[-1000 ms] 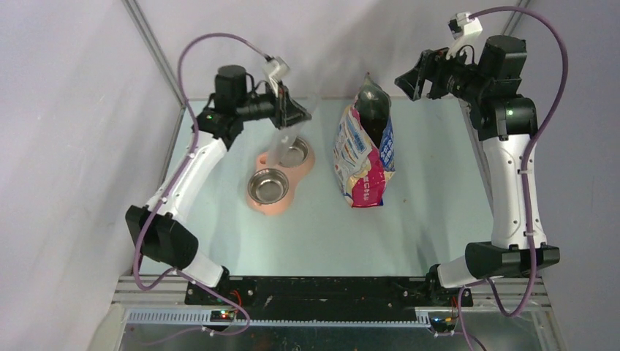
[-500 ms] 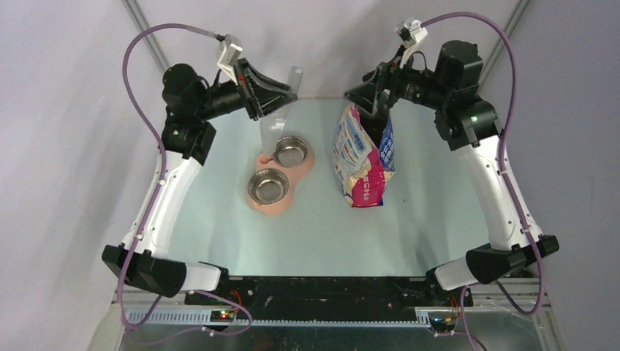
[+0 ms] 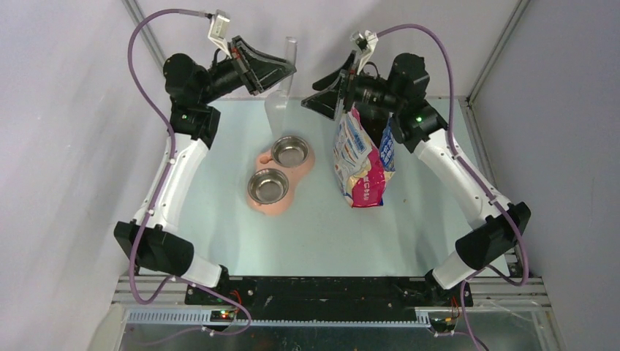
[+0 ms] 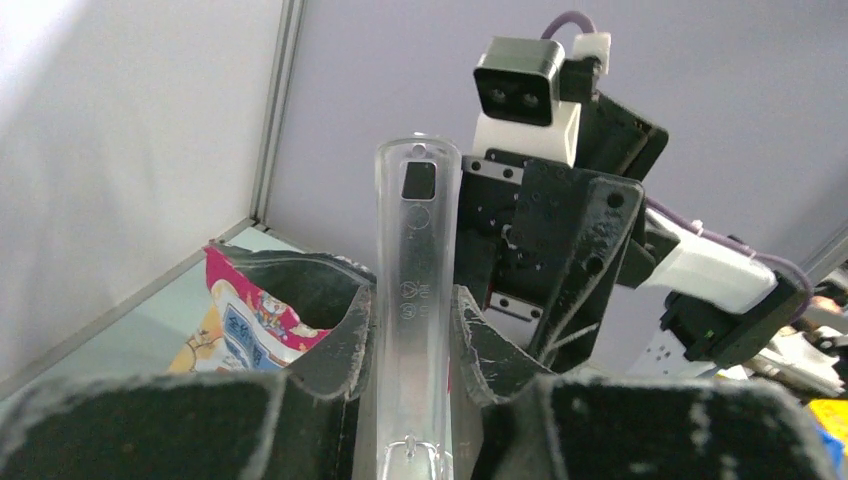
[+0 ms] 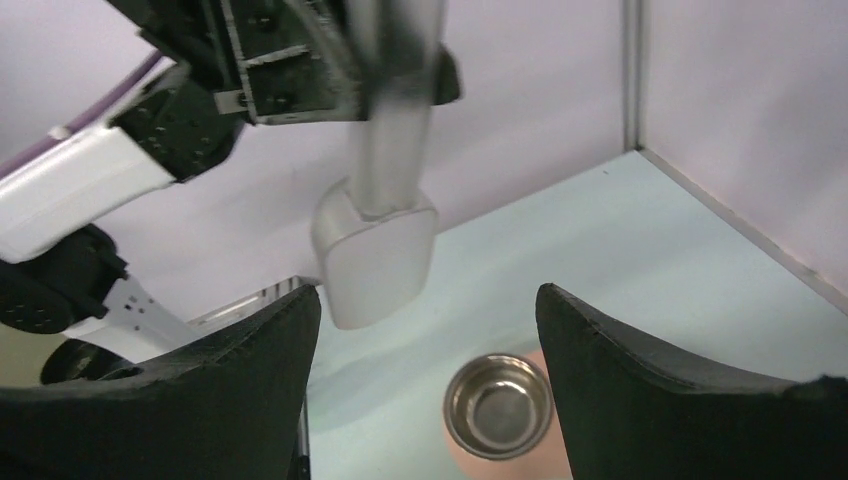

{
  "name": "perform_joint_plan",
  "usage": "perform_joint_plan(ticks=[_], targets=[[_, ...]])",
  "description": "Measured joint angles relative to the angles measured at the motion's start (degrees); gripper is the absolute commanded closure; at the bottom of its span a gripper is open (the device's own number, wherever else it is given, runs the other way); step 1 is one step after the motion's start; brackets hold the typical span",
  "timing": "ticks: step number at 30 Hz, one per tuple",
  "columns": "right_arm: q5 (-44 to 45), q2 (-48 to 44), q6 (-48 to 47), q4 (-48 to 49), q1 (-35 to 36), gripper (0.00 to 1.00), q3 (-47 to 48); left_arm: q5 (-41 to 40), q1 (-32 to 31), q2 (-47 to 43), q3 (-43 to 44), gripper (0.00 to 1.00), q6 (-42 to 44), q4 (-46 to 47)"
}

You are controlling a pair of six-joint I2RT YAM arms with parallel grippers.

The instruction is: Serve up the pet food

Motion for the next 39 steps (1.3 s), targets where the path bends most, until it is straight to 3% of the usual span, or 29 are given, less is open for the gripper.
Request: perform_joint_plan(ticks=[8, 18, 29, 37, 38, 39], targets=[[-1.3, 4.9, 8.7, 9.7, 1.7, 0.24, 2.3, -0.9, 1.8, 1.7, 0.0, 1.0, -12.4, 4.8], [-2.2, 10.4, 11.5, 12.3, 4.8, 0.28, 3.8, -0.7, 2.1, 1.8, 0.8, 1.0, -20.6, 10.5], [-8.0, 11.7, 11.2, 17.8, 6.2, 0.54, 4.3, -0.9, 2.1, 1.8, 0.8, 1.0, -24.2, 13.2], [-10.6, 12.3, 11.1, 20.6, 7.3, 0.58, 4.6, -0.8, 2.0, 2.4, 0.8, 1.0, -25.9, 15.8], [-10.6, 12.4, 11.1, 20.7, 7.5, 0.61, 4.7, -0.8, 2.0, 2.4, 0.8, 1.0, -26.2, 16.2], [-10.7, 12.6, 11.1, 20.7, 7.6, 0.7, 4.9, -0.7, 1.9, 2.5, 0.8, 1.0, -26.4, 16.5]])
